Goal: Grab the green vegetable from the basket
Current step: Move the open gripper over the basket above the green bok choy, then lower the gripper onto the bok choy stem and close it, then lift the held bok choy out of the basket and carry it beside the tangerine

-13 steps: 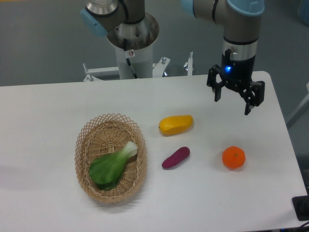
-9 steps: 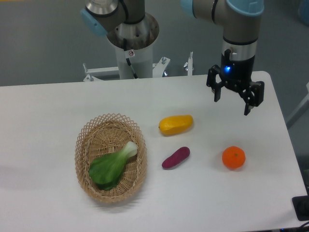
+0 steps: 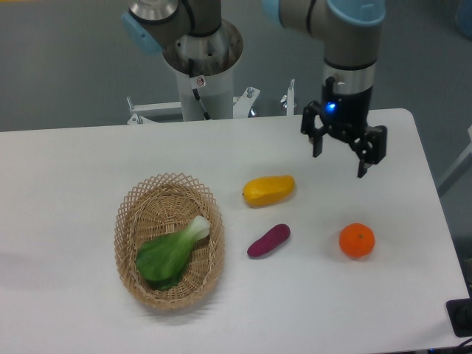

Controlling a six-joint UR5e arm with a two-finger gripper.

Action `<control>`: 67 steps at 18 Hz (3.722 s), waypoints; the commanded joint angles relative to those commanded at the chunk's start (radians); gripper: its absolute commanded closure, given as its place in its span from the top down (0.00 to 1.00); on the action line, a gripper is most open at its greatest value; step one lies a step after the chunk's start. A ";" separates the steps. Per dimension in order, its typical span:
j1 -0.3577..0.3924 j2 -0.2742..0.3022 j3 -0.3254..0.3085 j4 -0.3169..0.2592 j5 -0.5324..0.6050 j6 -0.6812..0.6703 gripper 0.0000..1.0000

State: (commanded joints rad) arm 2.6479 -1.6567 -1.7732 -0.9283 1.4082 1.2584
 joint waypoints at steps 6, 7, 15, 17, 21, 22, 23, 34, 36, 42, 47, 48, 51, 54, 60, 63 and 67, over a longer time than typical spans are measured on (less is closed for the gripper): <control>-0.164 -0.034 -0.017 0.042 0.000 -0.278 1.00; -0.189 -0.049 -0.017 0.046 0.002 -0.302 1.00; -0.309 -0.092 -0.064 0.048 0.035 -0.330 1.00; -0.312 -0.092 -0.109 0.052 0.035 -0.324 1.00; -0.338 -0.123 -0.114 0.052 0.040 -0.324 1.00; -0.344 -0.139 -0.114 0.052 0.052 -0.326 1.00; -0.397 -0.173 -0.111 0.052 0.080 -0.330 1.00; -0.445 -0.261 -0.114 0.057 0.112 -0.333 1.00; -0.445 -0.264 -0.111 0.060 0.114 -0.332 1.00; -0.447 -0.282 -0.109 0.088 0.114 -0.333 1.00; -0.445 -0.293 -0.104 0.092 0.114 -0.333 1.00; -0.445 -0.293 -0.103 0.092 0.115 -0.333 0.95; -0.445 -0.295 -0.101 0.092 0.115 -0.338 0.73; -0.445 -0.293 -0.101 0.092 0.115 -0.336 0.60; -0.445 -0.287 -0.097 0.092 0.114 -0.336 0.40; -0.444 -0.284 -0.091 0.091 0.114 -0.336 0.33; -0.439 -0.276 -0.084 0.088 0.114 -0.333 0.32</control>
State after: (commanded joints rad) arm 2.2089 -1.9328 -1.8577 -0.8406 1.5217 0.9250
